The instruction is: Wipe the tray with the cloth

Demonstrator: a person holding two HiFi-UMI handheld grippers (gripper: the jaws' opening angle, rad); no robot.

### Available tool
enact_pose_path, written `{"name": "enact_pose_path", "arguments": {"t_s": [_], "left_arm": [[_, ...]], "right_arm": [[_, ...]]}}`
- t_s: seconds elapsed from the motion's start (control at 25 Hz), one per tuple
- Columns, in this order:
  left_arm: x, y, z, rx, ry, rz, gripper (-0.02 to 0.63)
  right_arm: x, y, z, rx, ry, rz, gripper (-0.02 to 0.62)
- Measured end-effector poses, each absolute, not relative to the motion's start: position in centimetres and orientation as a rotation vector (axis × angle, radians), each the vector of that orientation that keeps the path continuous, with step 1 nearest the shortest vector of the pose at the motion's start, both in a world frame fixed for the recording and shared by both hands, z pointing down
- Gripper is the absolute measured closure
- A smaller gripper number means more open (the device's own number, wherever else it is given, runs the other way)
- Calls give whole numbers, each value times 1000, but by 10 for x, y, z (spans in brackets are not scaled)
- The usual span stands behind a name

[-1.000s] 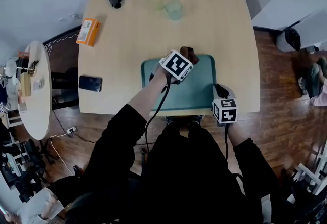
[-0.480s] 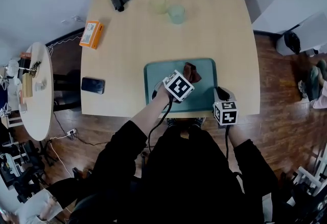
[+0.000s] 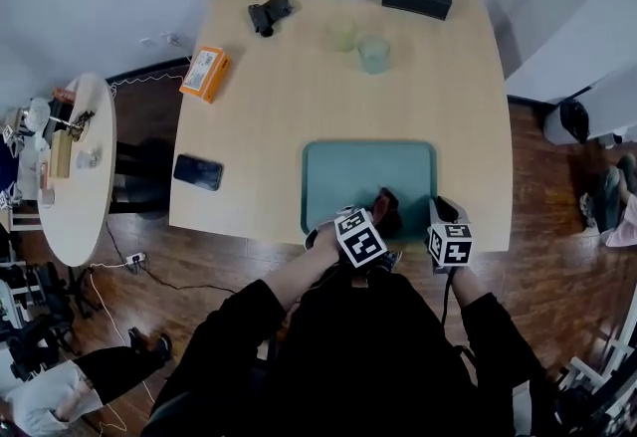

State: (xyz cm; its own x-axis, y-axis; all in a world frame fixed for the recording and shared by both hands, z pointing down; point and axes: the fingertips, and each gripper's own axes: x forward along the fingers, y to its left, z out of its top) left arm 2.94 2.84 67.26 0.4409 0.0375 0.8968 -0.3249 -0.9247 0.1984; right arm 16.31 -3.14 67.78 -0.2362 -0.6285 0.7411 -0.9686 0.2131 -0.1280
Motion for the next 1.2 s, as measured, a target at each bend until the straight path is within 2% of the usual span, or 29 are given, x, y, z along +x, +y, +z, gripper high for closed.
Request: {"name": "enact_pose_path", "arguments": {"t_s": [0.2, 0.6, 1.2], "left_arm": [[21, 9, 672, 2352, -225, 1475, 517], [-34, -142, 672, 2278, -508, 1525, 515], [-37, -124, 671, 2277, -501, 1552, 517]], "right_arm": [[161, -32, 676, 1471, -1947, 822, 557], [161, -33, 676, 1484, -1943, 810, 557], [164, -35, 677, 1491, -1939, 830, 557]]}}
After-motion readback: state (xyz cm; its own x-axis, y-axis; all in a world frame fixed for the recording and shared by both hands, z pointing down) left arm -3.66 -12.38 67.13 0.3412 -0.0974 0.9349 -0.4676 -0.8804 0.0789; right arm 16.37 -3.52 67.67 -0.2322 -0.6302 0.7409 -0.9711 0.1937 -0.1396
